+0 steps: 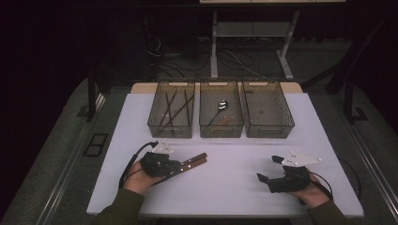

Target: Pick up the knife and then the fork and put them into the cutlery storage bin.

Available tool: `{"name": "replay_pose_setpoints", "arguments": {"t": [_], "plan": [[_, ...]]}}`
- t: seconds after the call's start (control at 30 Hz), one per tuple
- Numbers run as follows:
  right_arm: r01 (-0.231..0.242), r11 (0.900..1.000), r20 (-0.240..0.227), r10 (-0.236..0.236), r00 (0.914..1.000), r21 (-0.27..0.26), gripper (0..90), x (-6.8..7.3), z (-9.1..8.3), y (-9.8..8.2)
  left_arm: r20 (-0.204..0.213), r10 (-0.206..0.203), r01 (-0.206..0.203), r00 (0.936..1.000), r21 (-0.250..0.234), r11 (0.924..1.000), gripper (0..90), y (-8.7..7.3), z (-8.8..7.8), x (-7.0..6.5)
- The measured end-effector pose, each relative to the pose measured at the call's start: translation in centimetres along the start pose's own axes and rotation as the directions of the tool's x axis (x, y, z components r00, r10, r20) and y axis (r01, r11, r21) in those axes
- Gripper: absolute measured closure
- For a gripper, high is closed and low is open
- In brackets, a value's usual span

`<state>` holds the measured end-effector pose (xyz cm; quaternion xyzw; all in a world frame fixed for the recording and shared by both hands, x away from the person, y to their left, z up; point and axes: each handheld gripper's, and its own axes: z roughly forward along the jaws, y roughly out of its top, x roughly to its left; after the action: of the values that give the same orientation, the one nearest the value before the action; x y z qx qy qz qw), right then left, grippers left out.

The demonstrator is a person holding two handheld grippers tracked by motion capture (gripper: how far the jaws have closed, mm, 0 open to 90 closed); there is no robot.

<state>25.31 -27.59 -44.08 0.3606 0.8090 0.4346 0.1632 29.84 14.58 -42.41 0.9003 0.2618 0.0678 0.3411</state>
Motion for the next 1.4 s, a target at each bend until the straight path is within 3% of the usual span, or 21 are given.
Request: {"name": "replay_pose_setpoints", "arguments": {"t": [0.2,0.43,0.53,0.8,0.93,1.17,1.3,1.4], "plan": [[-0.001,1.000,-0.001,0.001,1.0000,-0.002,11.7,0.1,-0.1,0.0,-0.018,0.015,-0.015,0.9997,0.003,0.9999,76.2,0.1,0.6,-0.4],[0.000,1.000,-0.002,0.000,1.0000,-0.001,11.7,0.1,-0.1,0.0,-0.001,-0.005,0.005,1.0000,0.016,0.9999,74.6,-0.4,1.2,-0.4],[0.000,1.000,-0.002,0.000,1.0000,0.000,11.7,0.1,-0.1,0.0,-0.004,0.021,-0.021,0.9998,0.039,0.9990,73.5,-0.4,1.5,-0.5],[0.000,1.000,-0.001,0.000,1.0000,0.002,11.7,0.1,0.0,0.0,-0.006,0.017,-0.016,0.9998,0.025,0.9996,71.5,-0.3,1.9,-0.9],[0.001,1.000,-0.002,-0.001,1.0000,0.003,11.7,0.1,0.0,0.0,-0.027,0.033,-0.032,0.9991,0.018,0.9993,73.7,-0.3,2.0,-1.2],[0.005,1.000,-0.003,-0.005,1.0000,0.004,11.7,0.1,0.0,0.0,-0.031,0.068,-0.067,0.9972,0.008,0.9977,76.6,-0.5,2.0,-1.3],[0.005,1.000,-0.012,-0.005,0.9999,-0.002,11.7,0.2,0.0,0.0,-0.025,0.071,-0.071,0.9971,0.015,0.9974,76.8,-0.4,1.9,-1.3],[0.003,1.000,-0.018,-0.003,0.9998,-0.006,11.7,0.1,-0.1,0.1,0.006,0.066,-0.066,0.9978,0.005,0.9978,76.8,-0.1,1.9,-1.5]]}}
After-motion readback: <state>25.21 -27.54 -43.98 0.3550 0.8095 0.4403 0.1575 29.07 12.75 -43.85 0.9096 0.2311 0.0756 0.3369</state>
